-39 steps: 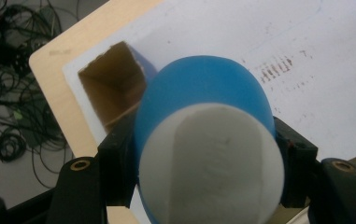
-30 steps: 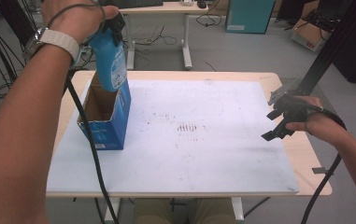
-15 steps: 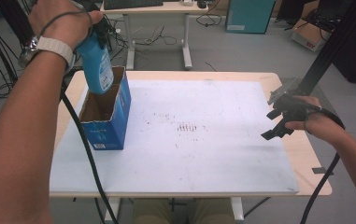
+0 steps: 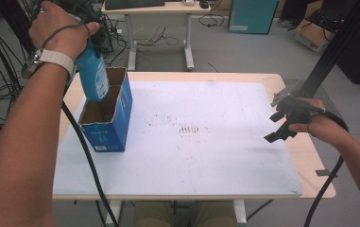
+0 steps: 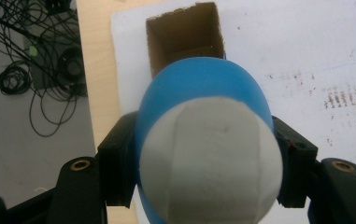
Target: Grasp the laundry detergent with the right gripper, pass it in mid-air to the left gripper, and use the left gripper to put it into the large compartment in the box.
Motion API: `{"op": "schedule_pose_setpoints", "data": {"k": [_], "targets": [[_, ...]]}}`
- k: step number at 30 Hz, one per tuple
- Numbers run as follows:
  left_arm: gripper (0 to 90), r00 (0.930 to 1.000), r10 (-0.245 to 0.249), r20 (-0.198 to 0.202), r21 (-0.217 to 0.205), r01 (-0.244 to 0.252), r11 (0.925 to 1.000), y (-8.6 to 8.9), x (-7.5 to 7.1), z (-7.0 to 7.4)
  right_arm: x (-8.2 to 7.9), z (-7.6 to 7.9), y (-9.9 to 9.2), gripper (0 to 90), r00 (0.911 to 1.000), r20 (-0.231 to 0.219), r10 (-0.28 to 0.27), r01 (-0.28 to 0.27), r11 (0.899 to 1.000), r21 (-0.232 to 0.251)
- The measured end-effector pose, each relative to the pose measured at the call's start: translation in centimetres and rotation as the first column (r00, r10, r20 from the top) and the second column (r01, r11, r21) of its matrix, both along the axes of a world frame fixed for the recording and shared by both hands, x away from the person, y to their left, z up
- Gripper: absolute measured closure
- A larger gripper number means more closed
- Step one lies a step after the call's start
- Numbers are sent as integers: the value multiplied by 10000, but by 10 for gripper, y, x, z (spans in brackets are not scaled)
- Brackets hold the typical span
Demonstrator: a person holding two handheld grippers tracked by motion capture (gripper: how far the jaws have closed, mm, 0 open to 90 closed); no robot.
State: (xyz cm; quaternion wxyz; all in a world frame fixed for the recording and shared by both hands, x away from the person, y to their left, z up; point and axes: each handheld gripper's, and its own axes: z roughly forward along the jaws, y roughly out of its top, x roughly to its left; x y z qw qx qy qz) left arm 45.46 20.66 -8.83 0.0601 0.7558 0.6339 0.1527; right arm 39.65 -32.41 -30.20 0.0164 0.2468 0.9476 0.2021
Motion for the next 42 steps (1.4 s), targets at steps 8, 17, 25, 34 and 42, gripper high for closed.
{"op": "schedule_pose_setpoints", "data": {"k": [8,17,25,34,42], "targets": [[375,9999,130,-29,-23,-130,9999,3,1,-16,0,0,-1,63,9999,-13,-127,127,9997,185],[375,9997,245,-83,-190,-247,9995,8,1,-37,0,-4,-3,63,9998,-93,-193,195,9995,246],[375,9993,327,-163,-241,-331,9992,11,2,-56,1,-5,-4,63,9998,-98,-199,200,9997,166],[375,9987,309,-397,-329,-322,9989,12,3,-81,1,-9,-5,63,9993,-257,-270,276,9994,207],[375,9981,301,-540,-336,-320,9989,12,4,-105,0,-11,-8,63,9988,-305,-370,376,9991,189]]}}
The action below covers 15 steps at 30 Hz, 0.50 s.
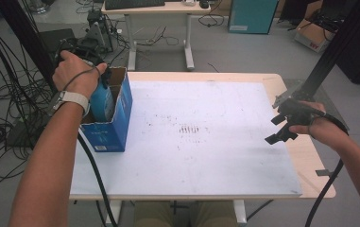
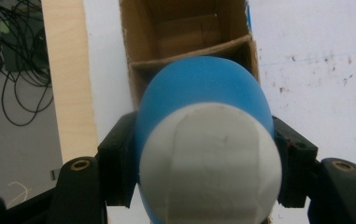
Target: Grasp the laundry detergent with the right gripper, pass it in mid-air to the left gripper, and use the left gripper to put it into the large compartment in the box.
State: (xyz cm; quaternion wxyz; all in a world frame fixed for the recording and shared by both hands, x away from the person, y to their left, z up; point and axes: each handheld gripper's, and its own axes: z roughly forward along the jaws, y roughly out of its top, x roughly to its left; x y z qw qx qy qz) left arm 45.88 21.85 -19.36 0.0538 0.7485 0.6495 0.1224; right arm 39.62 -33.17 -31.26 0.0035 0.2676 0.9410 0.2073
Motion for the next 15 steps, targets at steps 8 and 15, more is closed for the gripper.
{"op": "schedule_pose_setpoints", "data": {"k": [8,15], "targets": [[375,10000,23,-81,15,-23,10000,1,0,-22,-1,-3,-2,63,10000,-39,-1,1,10000,-61],[375,9998,-57,-188,11,57,10000,1,0,-42,-3,-5,-4,63,9999,-68,-157,157,9999,20]]}}
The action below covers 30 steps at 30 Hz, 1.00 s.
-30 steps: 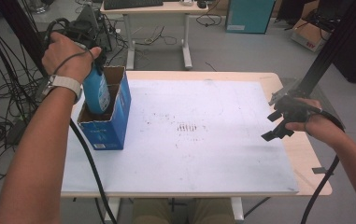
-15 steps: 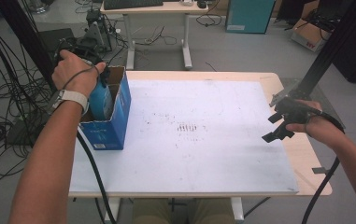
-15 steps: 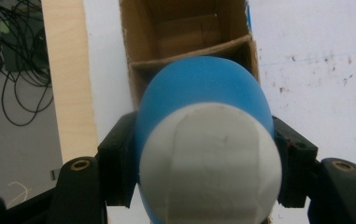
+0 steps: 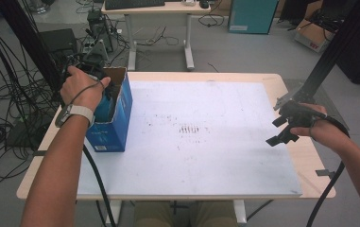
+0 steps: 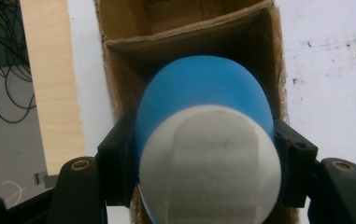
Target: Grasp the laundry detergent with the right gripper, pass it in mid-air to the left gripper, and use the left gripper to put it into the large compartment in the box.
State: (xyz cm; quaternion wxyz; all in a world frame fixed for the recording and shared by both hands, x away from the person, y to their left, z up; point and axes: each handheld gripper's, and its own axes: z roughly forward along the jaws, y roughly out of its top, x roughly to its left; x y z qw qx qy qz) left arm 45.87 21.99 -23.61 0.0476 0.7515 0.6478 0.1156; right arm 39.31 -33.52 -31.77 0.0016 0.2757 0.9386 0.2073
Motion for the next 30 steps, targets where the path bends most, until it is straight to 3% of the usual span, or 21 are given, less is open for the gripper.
{"op": "schedule_pose_setpoints", "data": {"k": [19,30], "targets": [[375,9995,-175,-246,36,175,9998,2,1,-34,1,-3,2,63,9999,-65,143,-143,9999,-12],[374,9994,-215,-269,66,217,9997,1,2,-35,0,-4,3,63,9999,-84,150,-150,9999,29]]}}
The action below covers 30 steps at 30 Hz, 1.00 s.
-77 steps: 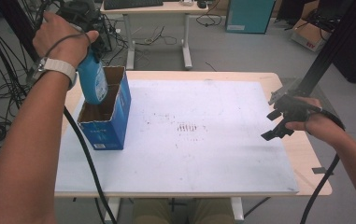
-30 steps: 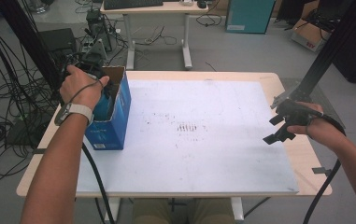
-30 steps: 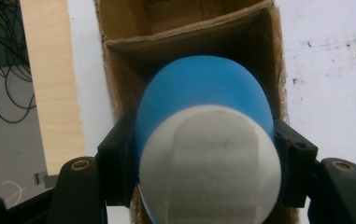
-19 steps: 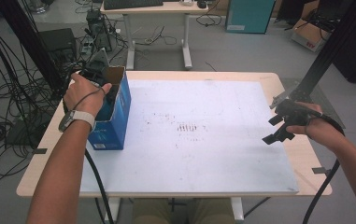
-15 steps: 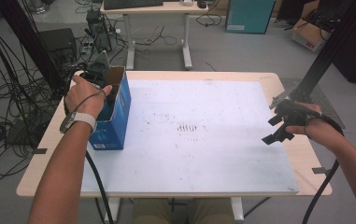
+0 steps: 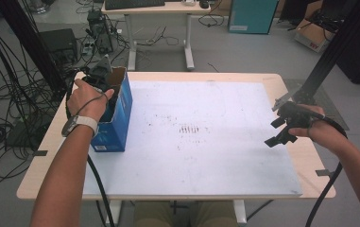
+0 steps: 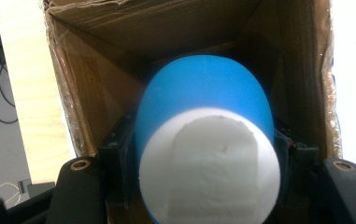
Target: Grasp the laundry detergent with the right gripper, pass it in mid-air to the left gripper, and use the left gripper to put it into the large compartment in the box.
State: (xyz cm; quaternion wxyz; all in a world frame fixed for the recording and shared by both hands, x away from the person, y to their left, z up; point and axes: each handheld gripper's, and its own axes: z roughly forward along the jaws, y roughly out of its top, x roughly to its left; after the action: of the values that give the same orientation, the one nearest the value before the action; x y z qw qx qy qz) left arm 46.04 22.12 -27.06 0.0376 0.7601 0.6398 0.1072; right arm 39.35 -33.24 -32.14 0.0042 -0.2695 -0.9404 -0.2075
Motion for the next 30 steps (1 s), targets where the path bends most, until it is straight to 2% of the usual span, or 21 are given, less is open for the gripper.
{"op": "schedule_pose_setpoints", "data": {"k": [30], "targets": [[374,10000,70,-52,-48,-71,10000,2,1,0,-2,0,1,63,10000,-56,76,-77,9998,-158]]}}
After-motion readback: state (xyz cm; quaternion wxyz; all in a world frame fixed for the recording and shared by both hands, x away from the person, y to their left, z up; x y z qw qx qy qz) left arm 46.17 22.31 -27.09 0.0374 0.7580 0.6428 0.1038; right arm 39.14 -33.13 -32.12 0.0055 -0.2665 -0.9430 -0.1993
